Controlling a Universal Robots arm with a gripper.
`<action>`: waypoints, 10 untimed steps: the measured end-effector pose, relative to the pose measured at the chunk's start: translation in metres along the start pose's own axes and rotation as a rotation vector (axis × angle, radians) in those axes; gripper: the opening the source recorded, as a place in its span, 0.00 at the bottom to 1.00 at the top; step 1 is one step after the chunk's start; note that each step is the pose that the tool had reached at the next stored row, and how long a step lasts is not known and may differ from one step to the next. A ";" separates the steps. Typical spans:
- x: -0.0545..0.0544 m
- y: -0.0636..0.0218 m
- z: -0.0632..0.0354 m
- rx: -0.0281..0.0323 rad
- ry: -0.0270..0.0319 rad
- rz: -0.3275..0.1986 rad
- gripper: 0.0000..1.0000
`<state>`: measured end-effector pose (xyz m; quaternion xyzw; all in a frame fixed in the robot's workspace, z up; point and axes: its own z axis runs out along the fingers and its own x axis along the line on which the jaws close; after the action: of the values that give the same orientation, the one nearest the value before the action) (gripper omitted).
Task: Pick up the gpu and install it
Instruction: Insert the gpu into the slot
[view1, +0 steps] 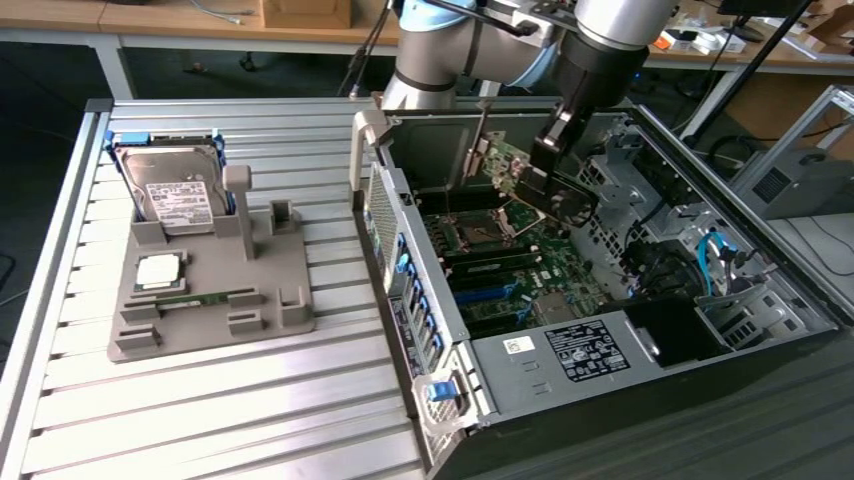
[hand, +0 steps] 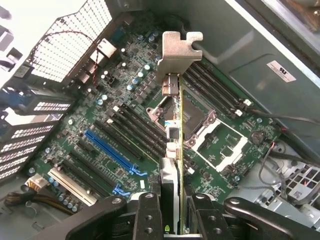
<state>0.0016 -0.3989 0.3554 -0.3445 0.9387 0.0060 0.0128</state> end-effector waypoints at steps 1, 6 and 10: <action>0.000 0.0000 0.0001 -0.0004 0.0000 -0.013 0.27; 0.000 0.0000 0.0001 -0.0012 0.0001 -0.043 0.27; 0.000 0.0000 0.0002 -0.0018 0.0001 -0.063 0.27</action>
<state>0.0016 -0.3989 0.3552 -0.3738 0.9274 0.0065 0.0126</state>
